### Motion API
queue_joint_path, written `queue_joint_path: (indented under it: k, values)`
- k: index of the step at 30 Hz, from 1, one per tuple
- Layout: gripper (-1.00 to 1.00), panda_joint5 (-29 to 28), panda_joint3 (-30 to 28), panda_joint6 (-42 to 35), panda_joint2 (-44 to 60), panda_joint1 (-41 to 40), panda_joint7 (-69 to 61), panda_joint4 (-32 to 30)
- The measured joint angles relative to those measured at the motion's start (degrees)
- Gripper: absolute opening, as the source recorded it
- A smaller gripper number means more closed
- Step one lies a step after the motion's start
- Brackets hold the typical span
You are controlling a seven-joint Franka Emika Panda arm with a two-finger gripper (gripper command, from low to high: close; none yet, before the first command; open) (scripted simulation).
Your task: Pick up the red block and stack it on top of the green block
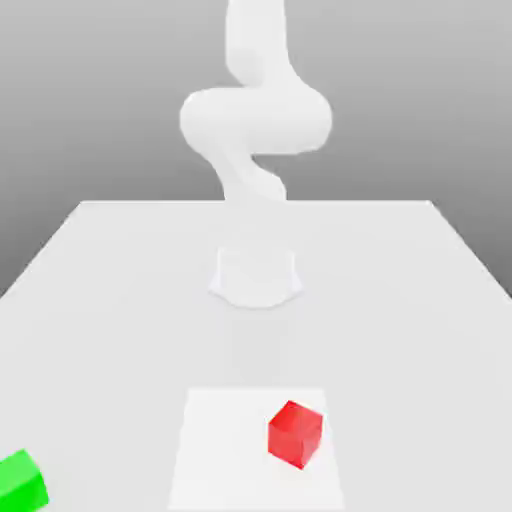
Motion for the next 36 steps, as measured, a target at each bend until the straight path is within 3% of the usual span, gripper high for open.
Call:
queue_joint_path:
  k: [17, 21, 26, 27, 36]
  values:
    - [0.00, -1.43, 9.56, 18.59, 35.66, -4.58, 29.99, -15.47]
    - [0.00, -3.05, 9.47, 23.06, 44.05, -3.62, 37.46, -18.76]
    - [0.00, -7.78, 5.73, 31.29, 54.48, -0.82, 42.19, -18.03]
    - [-1.00, -8.64, 4.72, 32.96, 56.48, -0.01, 42.87, -17.73]
    - [-1.00, -7.31, 5.69, 30.94, 53.95, -0.66, 41.91, -18.14]
